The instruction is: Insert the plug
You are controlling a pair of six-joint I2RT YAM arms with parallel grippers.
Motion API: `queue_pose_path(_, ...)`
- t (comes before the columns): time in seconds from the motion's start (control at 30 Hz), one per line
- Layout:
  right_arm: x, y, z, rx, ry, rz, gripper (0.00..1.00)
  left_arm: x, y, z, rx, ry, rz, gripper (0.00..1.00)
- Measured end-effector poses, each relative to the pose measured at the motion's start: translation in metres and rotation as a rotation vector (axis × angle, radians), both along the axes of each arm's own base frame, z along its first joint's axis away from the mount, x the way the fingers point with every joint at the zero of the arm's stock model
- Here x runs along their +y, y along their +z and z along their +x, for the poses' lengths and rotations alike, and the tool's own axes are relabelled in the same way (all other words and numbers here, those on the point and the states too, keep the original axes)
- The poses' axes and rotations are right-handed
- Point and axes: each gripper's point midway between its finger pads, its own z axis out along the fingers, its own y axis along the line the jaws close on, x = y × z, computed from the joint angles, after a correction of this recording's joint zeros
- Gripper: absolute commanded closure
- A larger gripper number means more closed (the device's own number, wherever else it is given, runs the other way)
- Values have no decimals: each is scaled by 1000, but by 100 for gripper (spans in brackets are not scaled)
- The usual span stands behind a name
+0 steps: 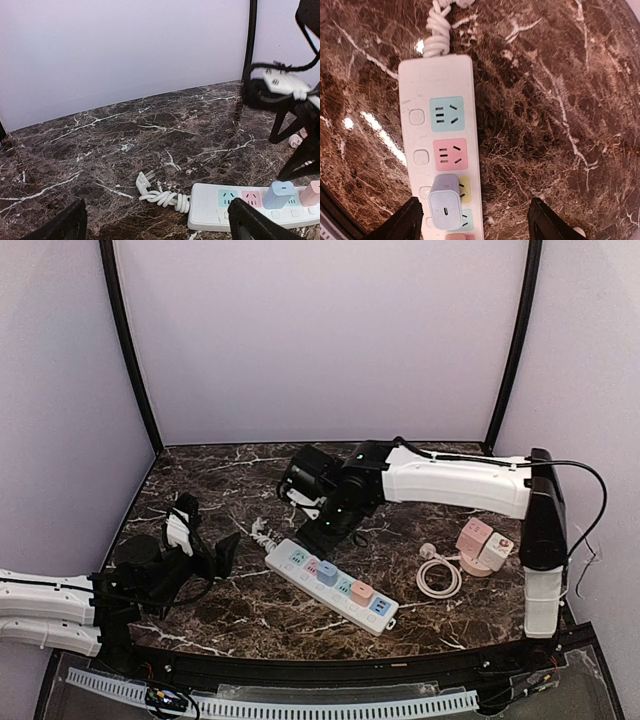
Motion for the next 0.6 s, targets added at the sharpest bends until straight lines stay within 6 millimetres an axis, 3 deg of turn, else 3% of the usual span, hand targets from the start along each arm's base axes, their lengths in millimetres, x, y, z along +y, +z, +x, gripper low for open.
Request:
queue_pose_path(0.23, -13, 68, 13, -200, -48, 193, 28, 1, -1, 0, 1, 3, 4, 1)
queue_pose_path(0.4, -39, 90, 19, -339, -98, 275, 27, 2, -1, 0, 0, 11, 5, 1)
queue_pose_path(0.6, -83, 109, 25, -486, -175, 343, 2, 3, -4, 2, 4, 19, 13, 1)
